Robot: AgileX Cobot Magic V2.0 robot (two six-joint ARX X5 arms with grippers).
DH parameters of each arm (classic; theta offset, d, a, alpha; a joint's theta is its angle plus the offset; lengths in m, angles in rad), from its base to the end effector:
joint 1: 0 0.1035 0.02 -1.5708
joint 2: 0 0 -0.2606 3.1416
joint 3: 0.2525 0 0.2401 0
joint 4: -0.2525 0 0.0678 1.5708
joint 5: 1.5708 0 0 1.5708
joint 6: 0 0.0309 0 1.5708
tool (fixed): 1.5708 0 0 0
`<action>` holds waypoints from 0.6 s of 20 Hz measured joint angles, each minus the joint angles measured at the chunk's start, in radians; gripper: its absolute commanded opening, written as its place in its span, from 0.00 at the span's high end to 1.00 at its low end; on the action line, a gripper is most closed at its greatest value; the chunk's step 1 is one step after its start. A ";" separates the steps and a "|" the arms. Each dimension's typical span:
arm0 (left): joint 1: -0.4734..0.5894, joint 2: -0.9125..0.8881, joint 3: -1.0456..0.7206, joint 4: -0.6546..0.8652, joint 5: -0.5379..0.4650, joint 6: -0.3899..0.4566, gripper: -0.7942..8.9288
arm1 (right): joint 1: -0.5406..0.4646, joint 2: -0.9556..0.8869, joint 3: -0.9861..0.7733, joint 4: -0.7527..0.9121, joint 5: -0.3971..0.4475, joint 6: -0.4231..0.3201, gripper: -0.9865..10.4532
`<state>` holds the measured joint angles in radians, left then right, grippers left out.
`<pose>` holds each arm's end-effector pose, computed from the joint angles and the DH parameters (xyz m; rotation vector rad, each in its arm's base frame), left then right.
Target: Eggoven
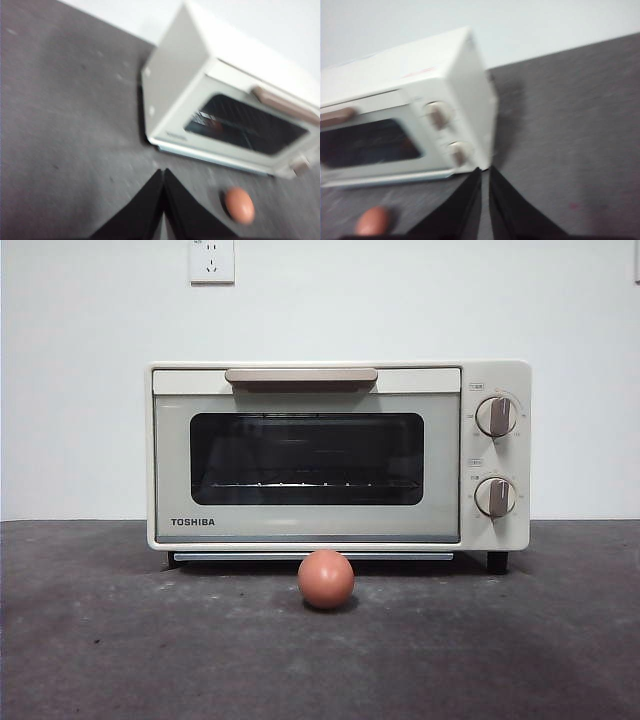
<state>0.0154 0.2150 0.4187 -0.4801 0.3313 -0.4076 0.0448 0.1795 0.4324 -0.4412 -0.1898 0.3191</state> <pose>0.0744 -0.0089 0.2384 -0.4495 0.3341 -0.2542 0.0697 0.0090 0.2479 0.3304 0.2240 0.2020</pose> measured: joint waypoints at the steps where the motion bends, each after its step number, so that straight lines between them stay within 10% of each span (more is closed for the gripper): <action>1: 0.000 0.031 0.031 -0.029 0.024 0.020 0.91 | 0.000 0.028 0.034 -0.030 -0.037 -0.002 0.91; 12: -0.016 0.272 0.287 -0.365 0.253 0.285 0.91 | 0.045 0.325 0.303 -0.367 -0.513 -0.202 0.91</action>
<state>-0.0010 0.4866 0.7059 -0.8448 0.5838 -0.1230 0.0902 0.5049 0.7353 -0.8085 -0.7025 0.1169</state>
